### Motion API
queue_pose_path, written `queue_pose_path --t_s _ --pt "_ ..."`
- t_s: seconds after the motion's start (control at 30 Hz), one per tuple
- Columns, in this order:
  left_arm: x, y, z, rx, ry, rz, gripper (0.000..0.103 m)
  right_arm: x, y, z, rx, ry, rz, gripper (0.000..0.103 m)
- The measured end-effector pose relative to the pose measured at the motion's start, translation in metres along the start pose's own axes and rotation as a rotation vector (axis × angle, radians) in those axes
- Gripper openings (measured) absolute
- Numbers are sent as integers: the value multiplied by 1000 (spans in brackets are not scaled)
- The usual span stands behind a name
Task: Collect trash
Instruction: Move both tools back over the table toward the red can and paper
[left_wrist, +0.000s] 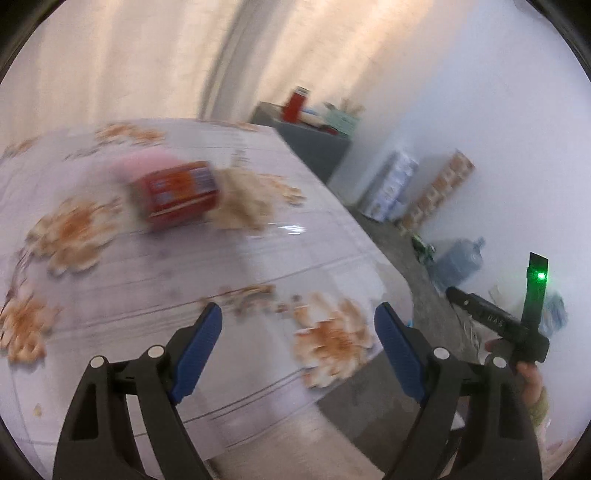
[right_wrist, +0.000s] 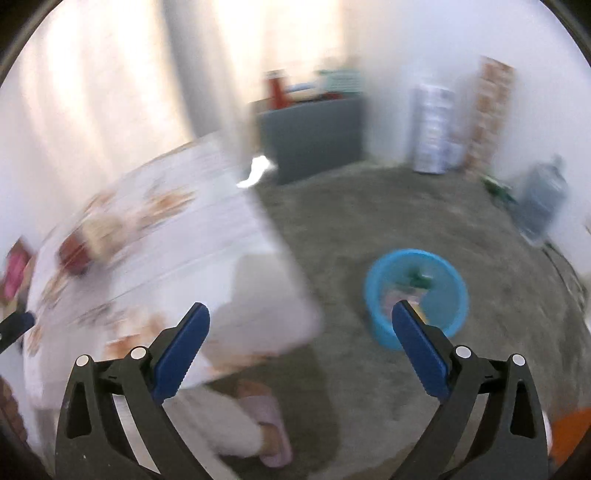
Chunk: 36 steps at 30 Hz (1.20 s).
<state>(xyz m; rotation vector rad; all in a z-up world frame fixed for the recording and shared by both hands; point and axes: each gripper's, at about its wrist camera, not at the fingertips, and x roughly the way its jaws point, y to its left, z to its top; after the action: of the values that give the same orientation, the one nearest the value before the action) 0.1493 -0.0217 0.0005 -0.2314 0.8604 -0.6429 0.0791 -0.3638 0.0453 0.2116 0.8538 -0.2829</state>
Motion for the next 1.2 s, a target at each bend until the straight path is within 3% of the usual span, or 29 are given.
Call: queue_pose_path --t_s 0.23,0.4,0.8,1.07,1.2 --pt "-22 49 -9 -84 -50 48 83 42 121 -7 -218 110 165 95" --pt "-37 74 -10 -111 -54 60 83 73 178 -17 -330 185 162 95" --pt "-41 88 25 -12 -45 108 87 132 203 -8 -393 311 130 95" --pt "-9 74 59 117 -35 124 90 149 208 5 -431 302 169 96" --pt "20 66 81 236 -6 127 90 155 208 6 -435 282 180 96"
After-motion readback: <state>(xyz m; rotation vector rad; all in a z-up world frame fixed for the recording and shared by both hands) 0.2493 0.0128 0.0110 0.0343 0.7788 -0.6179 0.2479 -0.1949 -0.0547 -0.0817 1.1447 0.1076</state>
